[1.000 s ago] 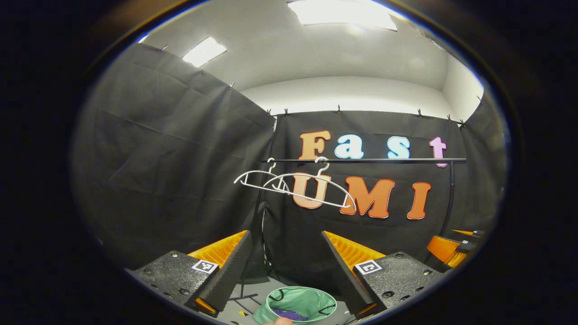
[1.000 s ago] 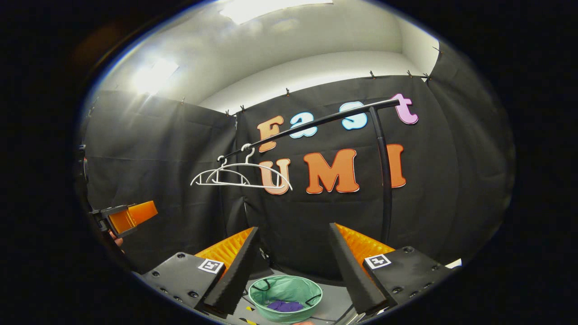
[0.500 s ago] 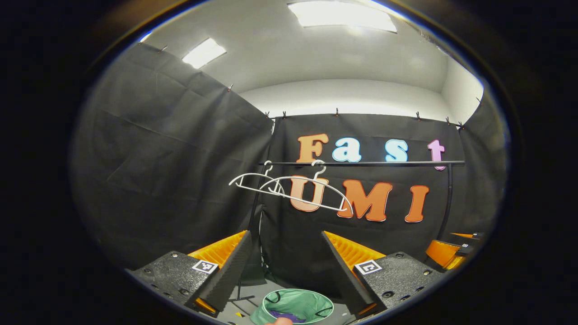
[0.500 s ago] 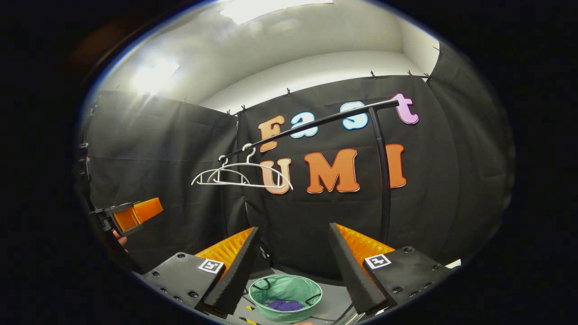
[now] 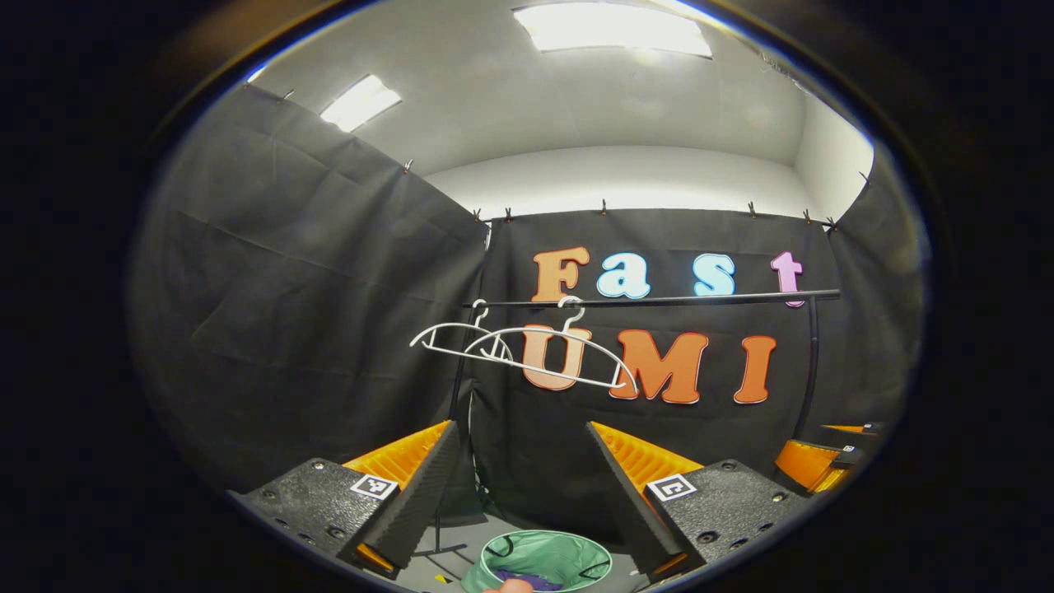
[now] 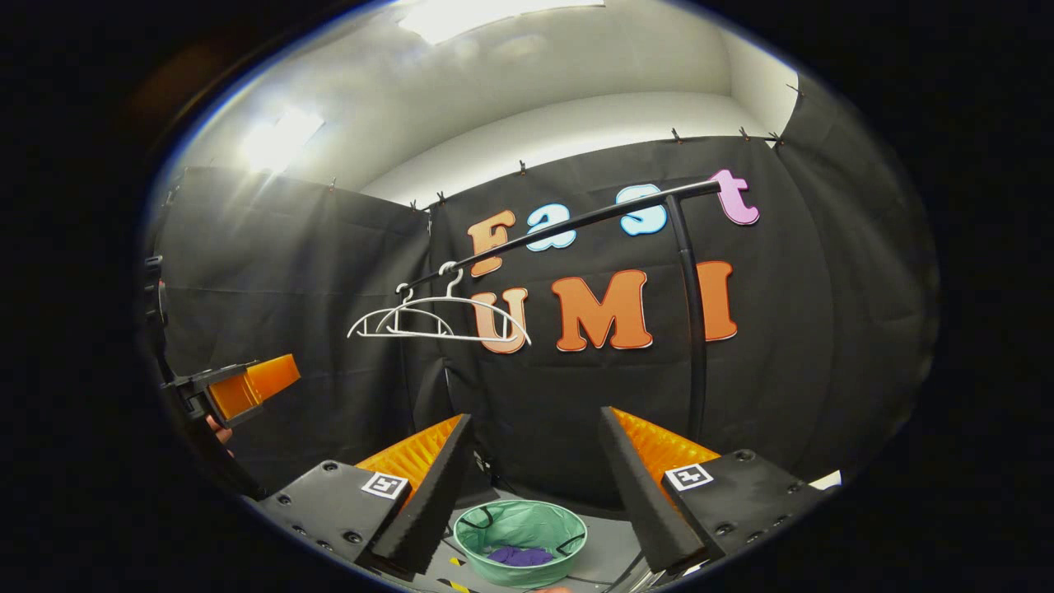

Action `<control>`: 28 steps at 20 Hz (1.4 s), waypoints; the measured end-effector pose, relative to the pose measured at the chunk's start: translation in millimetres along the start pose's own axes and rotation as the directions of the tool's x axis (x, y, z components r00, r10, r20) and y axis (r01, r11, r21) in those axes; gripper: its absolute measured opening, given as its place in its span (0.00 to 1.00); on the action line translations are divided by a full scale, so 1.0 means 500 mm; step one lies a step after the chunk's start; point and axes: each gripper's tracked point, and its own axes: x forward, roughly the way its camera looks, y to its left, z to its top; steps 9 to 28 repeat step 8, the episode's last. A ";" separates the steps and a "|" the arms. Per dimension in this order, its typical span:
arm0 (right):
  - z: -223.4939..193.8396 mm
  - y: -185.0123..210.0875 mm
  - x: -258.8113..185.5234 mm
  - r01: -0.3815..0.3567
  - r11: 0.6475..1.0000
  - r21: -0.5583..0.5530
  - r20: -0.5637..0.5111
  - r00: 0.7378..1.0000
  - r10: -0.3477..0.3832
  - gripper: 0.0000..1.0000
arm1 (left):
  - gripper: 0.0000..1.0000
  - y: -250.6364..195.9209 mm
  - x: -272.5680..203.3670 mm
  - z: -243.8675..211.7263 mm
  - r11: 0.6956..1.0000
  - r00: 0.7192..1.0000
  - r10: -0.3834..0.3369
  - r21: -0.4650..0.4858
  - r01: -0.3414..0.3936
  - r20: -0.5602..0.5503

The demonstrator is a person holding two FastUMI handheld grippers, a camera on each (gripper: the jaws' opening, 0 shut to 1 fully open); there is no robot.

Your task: Grasp the clothes on the hanger with both hands and then place them into the laundry hamper below.

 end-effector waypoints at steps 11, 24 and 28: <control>-0.001 0.003 -0.011 0.000 1.000 0.009 0.003 1.000 0.000 0.89 | 0.95 0.018 -0.025 0.007 1.000 1.000 0.012 0.007 -0.012 0.007; -0.001 0.003 -0.011 0.000 1.000 0.009 0.003 1.000 0.000 0.89 | 0.95 0.018 -0.025 0.007 1.000 1.000 0.012 0.007 -0.012 0.007; -0.001 0.003 -0.011 0.000 1.000 0.009 0.003 1.000 0.000 0.89 | 0.95 0.018 -0.025 0.007 1.000 1.000 0.012 0.007 -0.012 0.007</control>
